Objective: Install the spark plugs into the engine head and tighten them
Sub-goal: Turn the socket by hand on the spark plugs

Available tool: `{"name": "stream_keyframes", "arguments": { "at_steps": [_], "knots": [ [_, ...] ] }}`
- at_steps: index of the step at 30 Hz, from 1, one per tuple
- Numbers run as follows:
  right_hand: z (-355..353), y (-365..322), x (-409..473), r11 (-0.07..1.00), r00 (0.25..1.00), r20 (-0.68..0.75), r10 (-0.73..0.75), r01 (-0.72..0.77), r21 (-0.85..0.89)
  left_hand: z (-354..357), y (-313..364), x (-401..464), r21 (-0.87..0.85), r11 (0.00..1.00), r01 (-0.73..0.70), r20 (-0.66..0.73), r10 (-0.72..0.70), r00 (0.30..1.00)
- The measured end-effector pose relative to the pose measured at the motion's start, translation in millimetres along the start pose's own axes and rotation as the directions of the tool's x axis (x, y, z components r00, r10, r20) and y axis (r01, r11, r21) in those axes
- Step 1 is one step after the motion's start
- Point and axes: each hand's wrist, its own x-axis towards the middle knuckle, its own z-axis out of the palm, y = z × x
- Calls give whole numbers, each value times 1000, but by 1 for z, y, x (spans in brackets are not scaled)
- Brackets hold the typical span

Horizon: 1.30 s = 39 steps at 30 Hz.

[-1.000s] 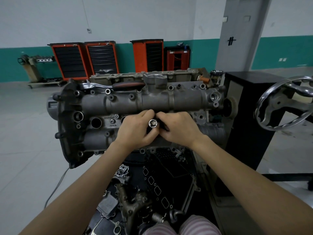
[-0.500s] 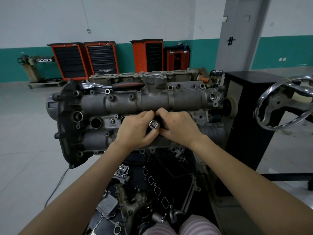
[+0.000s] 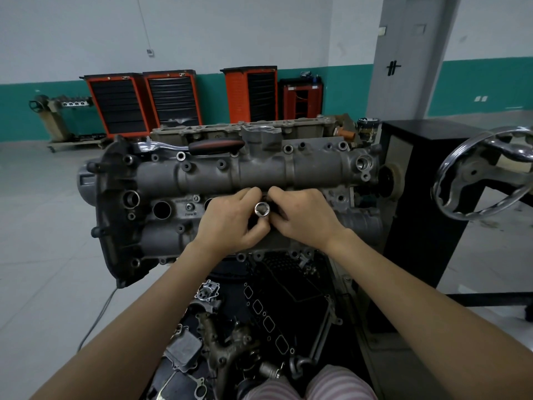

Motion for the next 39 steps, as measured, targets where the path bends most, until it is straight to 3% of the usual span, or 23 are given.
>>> {"name": "stream_keyframes", "arguments": {
  "at_steps": [8, 13, 20, 26, 39],
  "knots": [
    [0, 0, 0, 1000, 1000, 15, 11, -11, 20, 5, -4, -1, 57, 998, -6, -37, 8, 999],
    [1, 0, 1, 1000, 998, 67, 9, -10, 2, 1, -1, 0, 4, 1000, -4, -49, 5, 999],
    [-2, -2, 1, 1000, 1000, 18, -7, 7, -17, 2, -2, -1, -5, 1000, 6, -35, -7, 999],
    [-3, -4, 1, 1000, 1000, 4, 6, -6, -31, 6, -5, 0, 100, 995, -13, -70, 20, 997],
    [-1, 0, -1, 1000, 999, 37, -28, 28, -12, 0, 0, -1, -32, 999, -10, -49, 9, 999]
  ]
}}
